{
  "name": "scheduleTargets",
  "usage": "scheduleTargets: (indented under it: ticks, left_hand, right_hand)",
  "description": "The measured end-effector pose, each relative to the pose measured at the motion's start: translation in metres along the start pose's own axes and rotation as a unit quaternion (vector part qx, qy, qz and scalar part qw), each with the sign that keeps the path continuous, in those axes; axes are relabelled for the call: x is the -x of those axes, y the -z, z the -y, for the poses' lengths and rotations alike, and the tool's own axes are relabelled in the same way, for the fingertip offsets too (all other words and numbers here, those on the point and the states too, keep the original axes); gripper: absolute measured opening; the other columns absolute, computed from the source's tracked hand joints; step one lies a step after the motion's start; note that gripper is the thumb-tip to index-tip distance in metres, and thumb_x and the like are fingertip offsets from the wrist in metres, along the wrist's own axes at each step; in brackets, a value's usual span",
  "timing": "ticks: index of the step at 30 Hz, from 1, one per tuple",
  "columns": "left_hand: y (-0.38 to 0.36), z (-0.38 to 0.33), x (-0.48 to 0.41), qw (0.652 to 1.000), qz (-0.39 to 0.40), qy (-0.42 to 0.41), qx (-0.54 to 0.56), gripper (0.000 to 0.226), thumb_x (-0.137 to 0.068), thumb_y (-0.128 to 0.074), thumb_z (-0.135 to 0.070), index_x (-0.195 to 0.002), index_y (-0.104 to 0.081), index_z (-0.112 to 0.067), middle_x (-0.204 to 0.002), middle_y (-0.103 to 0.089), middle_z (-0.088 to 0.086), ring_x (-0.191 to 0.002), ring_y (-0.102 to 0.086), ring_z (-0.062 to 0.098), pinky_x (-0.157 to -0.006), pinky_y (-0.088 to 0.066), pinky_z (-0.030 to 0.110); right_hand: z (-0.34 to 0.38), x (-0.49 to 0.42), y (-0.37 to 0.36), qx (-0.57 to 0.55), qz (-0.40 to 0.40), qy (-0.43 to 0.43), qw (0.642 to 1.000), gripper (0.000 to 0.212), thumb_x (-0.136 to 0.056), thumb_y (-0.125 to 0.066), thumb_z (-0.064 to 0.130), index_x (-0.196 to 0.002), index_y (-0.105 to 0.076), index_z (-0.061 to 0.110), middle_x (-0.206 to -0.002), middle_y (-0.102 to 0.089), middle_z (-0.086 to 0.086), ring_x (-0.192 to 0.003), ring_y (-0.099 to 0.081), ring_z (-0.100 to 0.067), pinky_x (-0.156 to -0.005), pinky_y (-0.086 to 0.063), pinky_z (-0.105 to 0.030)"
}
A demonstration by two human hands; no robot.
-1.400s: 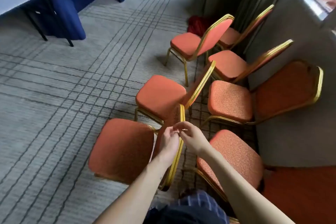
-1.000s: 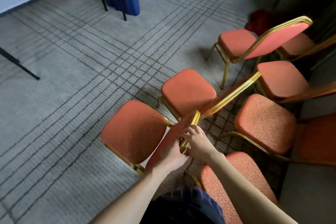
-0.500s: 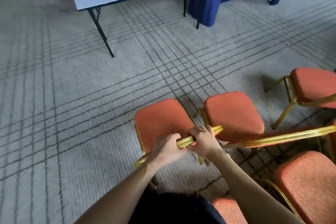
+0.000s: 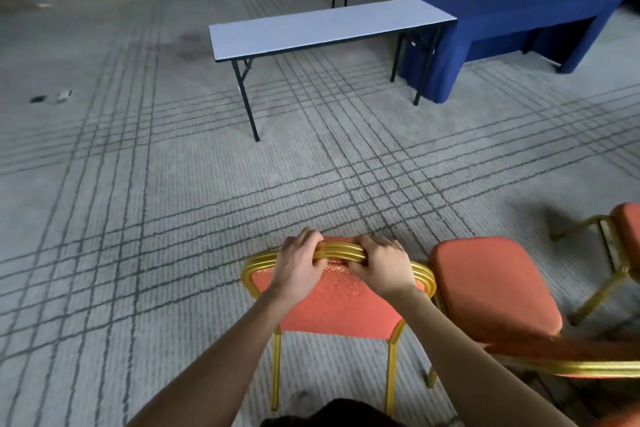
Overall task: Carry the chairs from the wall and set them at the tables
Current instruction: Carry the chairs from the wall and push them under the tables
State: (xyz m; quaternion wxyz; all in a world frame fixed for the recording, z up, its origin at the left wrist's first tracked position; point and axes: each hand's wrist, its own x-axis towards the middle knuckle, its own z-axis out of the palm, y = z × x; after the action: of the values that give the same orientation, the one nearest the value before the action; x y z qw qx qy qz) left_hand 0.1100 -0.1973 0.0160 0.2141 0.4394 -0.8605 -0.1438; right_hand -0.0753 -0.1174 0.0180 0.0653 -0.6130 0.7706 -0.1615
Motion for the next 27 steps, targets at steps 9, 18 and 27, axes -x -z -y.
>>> scheduleTargets:
  ticks: [9, 18, 27]
  left_hand:
    - [-0.003, 0.028, -0.062, 0.99, 0.041, 0.024, -0.13, 0.07, -0.07, -0.04, -0.077, -0.105, -0.068, -0.024, -0.108, -0.065, -0.005, -0.108, -0.059, 0.021, -0.1, -0.042, 0.042]
    - [-0.006, 0.03, -0.116, 0.998, 0.012, 0.041, -0.054, 0.043, -0.077, -0.06, -0.066, -0.08, -0.062, -0.024, -0.081, -0.068, -0.011, -0.071, -0.067, 0.014, -0.064, -0.054, 0.028]
    - [-0.025, 0.039, -0.211, 0.994, -0.027, 0.062, -0.088, 0.045, -0.077, -0.065, -0.061, -0.062, -0.06, -0.02, -0.055, -0.06, -0.011, -0.05, -0.059, 0.013, -0.05, -0.04, 0.021]
  right_hand:
    - [-0.008, -0.045, -0.001, 0.029, -0.083, -0.048, 0.995, 0.048, -0.076, -0.065, 0.056, -0.117, -0.068, 0.03, -0.107, -0.07, 0.008, -0.106, -0.063, -0.023, -0.094, -0.048, -0.041]
    - [-0.016, -0.101, 0.006, 0.094, -0.054, -0.107, 0.988, 0.037, -0.084, -0.057, 0.057, -0.1, -0.067, 0.025, -0.09, -0.075, -0.001, -0.082, -0.072, -0.031, -0.064, -0.05, -0.034]
    - [-0.05, -0.196, 0.0, 0.067, -0.136, -0.092, 0.984, 0.035, -0.074, -0.057, 0.053, -0.069, -0.057, 0.019, -0.058, -0.065, -0.001, -0.051, -0.065, -0.03, -0.049, -0.042, -0.028]
